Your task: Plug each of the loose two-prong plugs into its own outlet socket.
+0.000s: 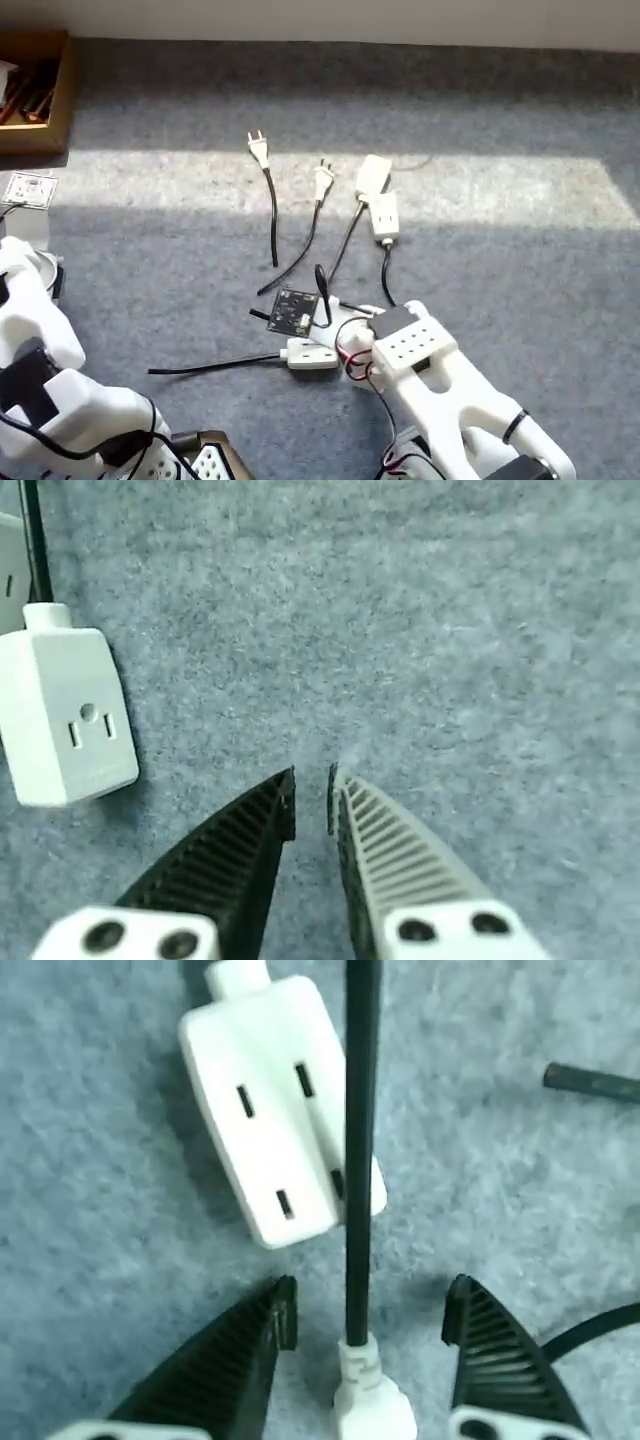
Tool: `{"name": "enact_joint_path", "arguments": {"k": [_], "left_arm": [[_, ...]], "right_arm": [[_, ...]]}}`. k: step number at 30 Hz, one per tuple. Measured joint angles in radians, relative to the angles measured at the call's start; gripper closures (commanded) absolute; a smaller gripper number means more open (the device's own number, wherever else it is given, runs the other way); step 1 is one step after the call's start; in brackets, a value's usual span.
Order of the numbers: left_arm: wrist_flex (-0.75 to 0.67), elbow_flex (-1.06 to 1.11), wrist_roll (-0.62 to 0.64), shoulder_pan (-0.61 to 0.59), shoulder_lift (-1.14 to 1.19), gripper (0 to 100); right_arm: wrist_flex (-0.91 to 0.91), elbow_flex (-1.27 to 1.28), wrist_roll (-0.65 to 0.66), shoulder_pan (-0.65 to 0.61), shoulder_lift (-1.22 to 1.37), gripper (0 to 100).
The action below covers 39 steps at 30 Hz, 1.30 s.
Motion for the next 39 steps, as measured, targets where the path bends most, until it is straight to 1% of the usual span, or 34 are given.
{"name": "enact_joint_path", "arguments": {"k": [6, 10, 12, 18, 24, 30, 39], "left_arm": [[0.000, 0.000, 0.000, -0.003, 0.000, 92], [0.000, 0.000, 0.000, -0.003, 0.000, 92], [0.000, 0.008, 0.000, -0.003, 0.000, 92], [0.000, 0.031, 0.000, -0.002, 0.000, 92], [0.000, 0.031, 0.000, -0.002, 0.000, 92], [0.000, 0.031, 0.000, -0.002, 0.000, 92], [-0.003, 0.031, 0.000, -0.002, 0.000, 92]], "right_arm": [[-0.005, 0.014, 0.000, 0.069, -0.107, 76.4], [0.100, 0.014, 0.120, 0.132, -0.226, 76.4], [0.117, 0.031, 0.143, 0.155, -0.276, 76.4], [0.123, 0.132, 0.173, 0.163, -0.334, 76.4], [0.123, 0.143, 0.215, 0.163, -0.338, 76.4], [0.051, 0.149, 0.216, 0.164, -0.339, 76.4], [0.041, 0.152, 0.216, 0.164, -0.339, 76.4]]}}
